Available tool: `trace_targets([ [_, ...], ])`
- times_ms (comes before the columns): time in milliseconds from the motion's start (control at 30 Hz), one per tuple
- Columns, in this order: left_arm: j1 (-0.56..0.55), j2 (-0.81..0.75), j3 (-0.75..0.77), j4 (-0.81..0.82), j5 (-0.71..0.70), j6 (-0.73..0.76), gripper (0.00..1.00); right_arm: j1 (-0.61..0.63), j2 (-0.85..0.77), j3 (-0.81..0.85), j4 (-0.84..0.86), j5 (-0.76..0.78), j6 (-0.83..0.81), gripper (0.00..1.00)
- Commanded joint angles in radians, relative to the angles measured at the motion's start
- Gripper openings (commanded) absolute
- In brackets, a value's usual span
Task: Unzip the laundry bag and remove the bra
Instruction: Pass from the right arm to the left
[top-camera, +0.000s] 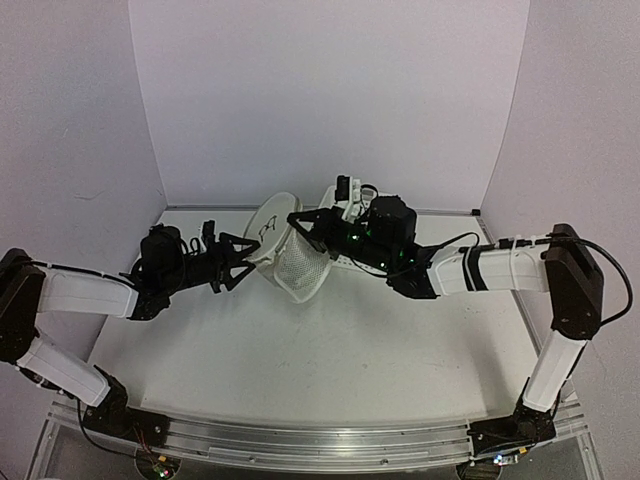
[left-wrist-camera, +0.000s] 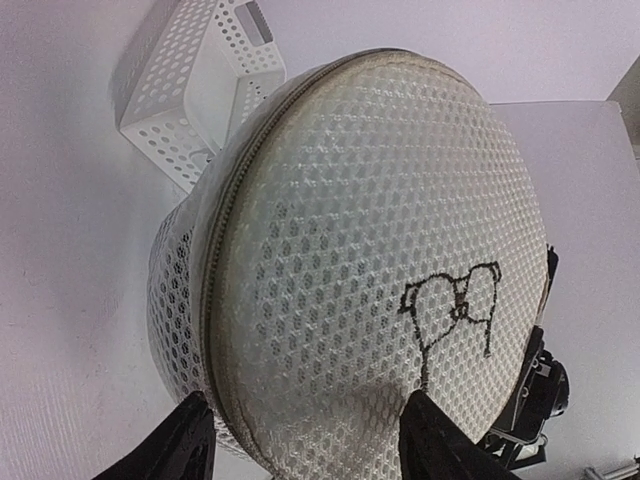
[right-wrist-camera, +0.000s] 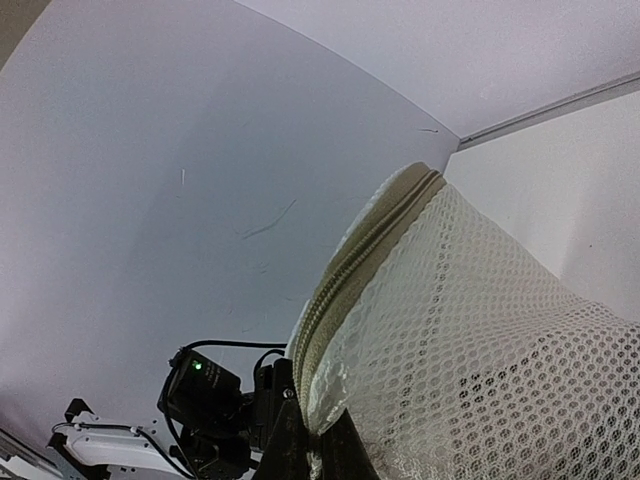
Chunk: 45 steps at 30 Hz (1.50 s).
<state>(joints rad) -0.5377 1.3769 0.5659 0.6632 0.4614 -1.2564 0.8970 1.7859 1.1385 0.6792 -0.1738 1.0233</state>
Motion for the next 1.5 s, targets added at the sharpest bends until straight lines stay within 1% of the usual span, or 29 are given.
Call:
trace_targets([
  [0, 0.004, 0.001, 0.018, 0.118, 0.014, -0.027, 0.59, -0.004, -0.065, -0.006, 0.110, -0.029, 0.013, 0.00],
  [67, 0.004, 0.003, 0.024, 0.123, 0.013, -0.029, 0.58, -0.004, -0.061, -0.011, 0.115, -0.035, 0.020, 0.00],
  [300, 0.005, 0.022, 0.020, 0.175, 0.020, -0.056, 0.40, -0.005, -0.055, -0.027, 0.139, -0.054, 0.037, 0.00],
  [467, 0.005, 0.005, 0.018, 0.197, 0.022, -0.046, 0.14, -0.007, -0.066, -0.065, 0.139, -0.040, 0.031, 0.00],
  [533, 0.007, -0.003, 0.016, 0.196, 0.020, -0.043, 0.01, -0.009, -0.068, -0.080, 0.140, -0.043, 0.031, 0.00],
  [733, 0.007, -0.002, 0.015, 0.198, 0.031, -0.040, 0.00, -0.016, -0.067, -0.124, 0.138, -0.060, 0.005, 0.00],
  [767, 0.008, -0.002, 0.016, 0.197, 0.034, -0.038, 0.00, -0.016, -0.069, -0.131, 0.140, -0.061, -0.003, 0.02],
  [867, 0.008, -0.001, 0.018, 0.197, 0.037, -0.041, 0.00, -0.021, -0.079, -0.150, 0.126, -0.065, -0.025, 0.12],
  [1033, 0.013, 0.016, 0.014, 0.197, 0.048, -0.057, 0.00, -0.028, -0.108, -0.171, 0.047, -0.066, -0.079, 0.29],
  [1067, 0.013, 0.020, 0.013, 0.196, 0.050, -0.061, 0.00, -0.031, -0.115, -0.179, 0.037, -0.069, -0.085, 0.32],
  [1133, 0.013, 0.023, 0.014, 0.197, 0.051, -0.063, 0.00, -0.034, -0.132, -0.197, 0.020, -0.071, -0.104, 0.35],
  [1233, 0.025, 0.014, 0.020, 0.193, 0.057, -0.063, 0.00, -0.036, -0.179, -0.212, -0.066, -0.052, -0.187, 0.38],
  [1333, 0.050, 0.019, 0.037, 0.167, 0.084, -0.073, 0.00, -0.036, -0.227, -0.213, -0.204, -0.005, -0.297, 0.43],
  [1467, 0.089, 0.012, 0.055, 0.120, 0.109, -0.058, 0.00, -0.036, -0.279, -0.190, -0.365, 0.053, -0.453, 0.46],
])
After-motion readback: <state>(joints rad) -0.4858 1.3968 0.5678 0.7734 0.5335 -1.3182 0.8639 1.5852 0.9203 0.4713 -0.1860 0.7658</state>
